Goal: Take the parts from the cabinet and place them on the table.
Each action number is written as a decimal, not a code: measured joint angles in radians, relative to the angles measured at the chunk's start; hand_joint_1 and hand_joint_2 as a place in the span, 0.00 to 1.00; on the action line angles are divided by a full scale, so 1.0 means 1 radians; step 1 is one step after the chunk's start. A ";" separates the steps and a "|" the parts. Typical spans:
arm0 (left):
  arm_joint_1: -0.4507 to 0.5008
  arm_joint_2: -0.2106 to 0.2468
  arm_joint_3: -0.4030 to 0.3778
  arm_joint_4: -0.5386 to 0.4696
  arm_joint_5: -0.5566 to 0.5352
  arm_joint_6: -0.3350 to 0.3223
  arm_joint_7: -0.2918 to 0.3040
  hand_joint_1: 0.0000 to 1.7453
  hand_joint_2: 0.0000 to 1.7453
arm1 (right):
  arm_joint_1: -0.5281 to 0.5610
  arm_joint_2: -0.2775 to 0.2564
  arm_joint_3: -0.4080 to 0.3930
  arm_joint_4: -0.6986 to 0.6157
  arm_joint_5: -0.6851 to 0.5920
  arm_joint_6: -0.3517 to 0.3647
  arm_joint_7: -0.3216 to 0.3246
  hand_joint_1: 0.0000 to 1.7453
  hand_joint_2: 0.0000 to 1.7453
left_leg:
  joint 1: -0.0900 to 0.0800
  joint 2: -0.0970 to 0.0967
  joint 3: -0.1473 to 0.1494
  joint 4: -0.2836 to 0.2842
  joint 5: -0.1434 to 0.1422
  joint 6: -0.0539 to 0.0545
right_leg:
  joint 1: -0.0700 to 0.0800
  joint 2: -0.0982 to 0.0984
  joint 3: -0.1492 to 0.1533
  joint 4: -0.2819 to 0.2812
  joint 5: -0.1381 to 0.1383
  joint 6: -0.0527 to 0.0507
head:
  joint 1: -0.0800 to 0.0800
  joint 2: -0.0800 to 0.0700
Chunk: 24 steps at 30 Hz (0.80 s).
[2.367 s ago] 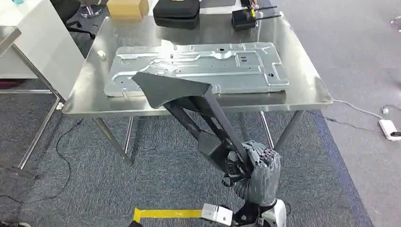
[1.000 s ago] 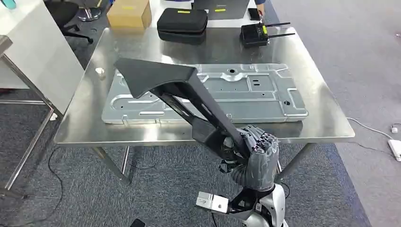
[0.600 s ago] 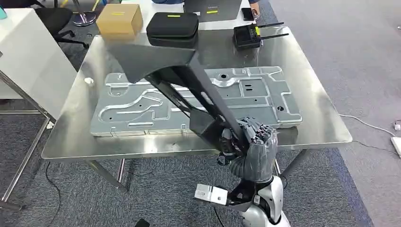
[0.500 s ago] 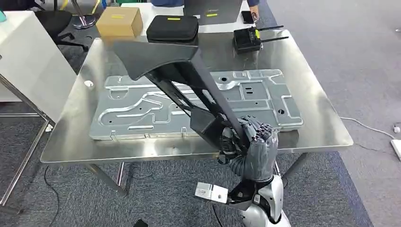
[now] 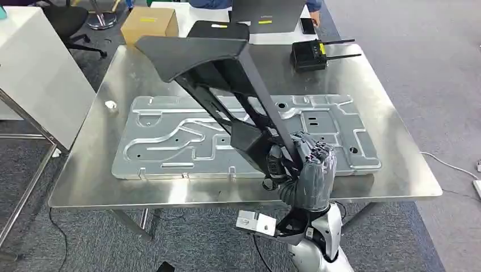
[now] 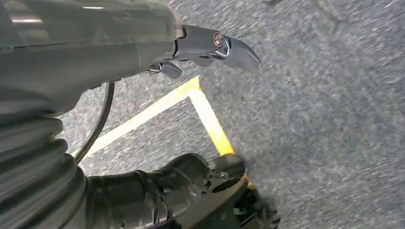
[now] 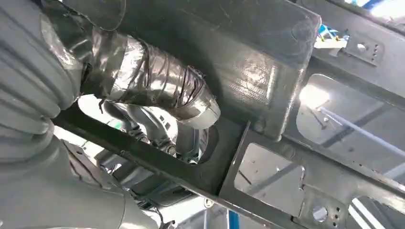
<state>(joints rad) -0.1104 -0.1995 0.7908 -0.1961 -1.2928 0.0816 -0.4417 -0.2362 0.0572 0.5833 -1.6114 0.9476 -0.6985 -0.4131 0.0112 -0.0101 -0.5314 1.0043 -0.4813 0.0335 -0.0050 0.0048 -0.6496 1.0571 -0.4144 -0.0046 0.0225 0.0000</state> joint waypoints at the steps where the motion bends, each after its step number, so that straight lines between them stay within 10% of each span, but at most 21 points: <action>1: -0.001 0.000 -0.003 0.000 -0.002 -0.001 0.000 0.00 1.00 | -0.003 -0.001 0.000 0.002 0.000 0.000 0.000 1.00 1.00 | -0.005 -0.001 0.006 0.007 -0.007 -0.007 | 0.007 0.001 -0.003 -0.018 -0.003 -0.002 | -0.003 0.000; 6: -0.004 0.000 -0.008 0.000 -0.003 -0.003 0.001 0.00 1.00 | -0.012 -0.003 0.000 0.004 -0.005 0.000 0.003 1.00 1.00 | -0.003 0.002 0.014 0.025 -0.035 -0.034 | -0.002 0.002 0.032 -0.035 -0.007 -0.024 | -0.002 0.000; 11: -0.004 0.000 -0.010 0.000 -0.006 -0.005 0.002 0.00 1.00 | -0.027 -0.003 0.000 0.006 -0.005 0.000 0.006 1.00 1.00 | 0.002 0.004 -0.155 0.307 -0.155 -0.051 | 0.001 0.001 0.038 -0.032 -0.022 -0.039 | -0.006 0.000; 15: -0.004 0.000 -0.010 0.000 -0.006 -0.006 0.002 0.00 1.00 | -0.036 -0.003 0.000 0.007 -0.011 0.000 0.010 1.00 1.00 | 0.002 0.004 -0.069 0.048 0.040 -0.046 | 0.001 0.005 0.063 -0.024 -0.048 -0.030 | -0.006 0.000; 17: -0.007 0.000 -0.011 0.000 -0.007 -0.008 0.002 0.00 1.00 | -0.046 -0.003 0.000 0.009 -0.012 0.000 0.010 1.00 1.00 | -0.008 0.005 -0.065 0.014 0.001 -0.034 | 0.004 0.004 0.060 -0.021 -0.050 -0.021 | -0.007 0.000; 21: -0.007 0.000 -0.012 0.000 -0.009 -0.011 0.003 0.00 1.00 | -0.067 -0.003 0.000 0.012 -0.012 0.000 0.021 1.00 1.00 | 0.002 0.006 -0.053 0.002 0.039 -0.008 | 0.006 0.001 0.059 -0.017 -0.064 0.000 | -0.006 0.000; 24: -0.015 0.000 -0.018 0.000 -0.012 -0.012 0.004 0.00 1.00 | -0.101 -0.003 0.001 0.019 -0.013 0.000 0.040 1.00 1.00 | 0.002 0.007 -0.047 -0.001 0.032 0.005 | -0.001 0.000 -0.032 0.163 -0.145 0.017 | -0.004 0.000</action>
<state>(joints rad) -0.1258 -0.1999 0.7729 -0.1961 -1.3050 0.0698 -0.4379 -0.3369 0.0542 0.5844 -1.5923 0.9350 -0.6981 -0.3730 0.0127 -0.0027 -0.5784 1.0033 -0.4494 0.0385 -0.0060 0.0050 -0.6816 1.2201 -0.5590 0.0120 0.0187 0.0000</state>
